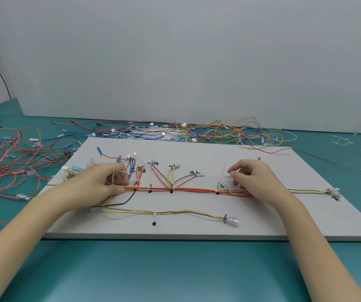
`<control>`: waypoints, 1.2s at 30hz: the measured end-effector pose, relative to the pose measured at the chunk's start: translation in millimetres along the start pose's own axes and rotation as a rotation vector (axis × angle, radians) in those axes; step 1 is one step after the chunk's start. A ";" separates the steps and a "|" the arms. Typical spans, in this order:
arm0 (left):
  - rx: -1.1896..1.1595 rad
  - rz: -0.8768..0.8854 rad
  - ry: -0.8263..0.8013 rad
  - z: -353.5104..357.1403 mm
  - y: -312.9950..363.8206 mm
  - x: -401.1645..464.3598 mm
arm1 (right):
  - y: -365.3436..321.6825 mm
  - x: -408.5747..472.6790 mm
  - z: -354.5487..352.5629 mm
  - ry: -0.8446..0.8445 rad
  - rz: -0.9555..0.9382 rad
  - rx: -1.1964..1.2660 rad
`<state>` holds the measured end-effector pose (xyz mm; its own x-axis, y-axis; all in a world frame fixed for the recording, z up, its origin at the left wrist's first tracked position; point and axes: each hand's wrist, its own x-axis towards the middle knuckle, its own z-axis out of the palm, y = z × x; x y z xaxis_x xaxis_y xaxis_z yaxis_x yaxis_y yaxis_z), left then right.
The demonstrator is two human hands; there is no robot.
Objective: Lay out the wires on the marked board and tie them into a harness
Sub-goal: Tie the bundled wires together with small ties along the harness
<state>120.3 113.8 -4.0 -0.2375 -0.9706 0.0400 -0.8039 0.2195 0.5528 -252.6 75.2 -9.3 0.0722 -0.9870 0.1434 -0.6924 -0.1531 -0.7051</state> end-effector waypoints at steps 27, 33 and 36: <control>-0.002 0.082 0.139 -0.5 0.9 -2.4 | -0.6 0.2 -0.5 -0.026 0.013 0.012; -0.051 0.028 0.070 2.7 0.4 -5.6 | 0.6 0.0 0.4 -0.013 0.000 0.021; 0.027 0.021 0.116 7.2 2.7 -2.7 | -0.4 0.0 2.3 0.026 -0.037 0.039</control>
<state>114.9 117.7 -8.6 -0.1912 -0.9703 0.1480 -0.8141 0.2410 0.5284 -250.7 75.1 -10.6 0.0788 -0.9791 0.1876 -0.6610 -0.1922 -0.7254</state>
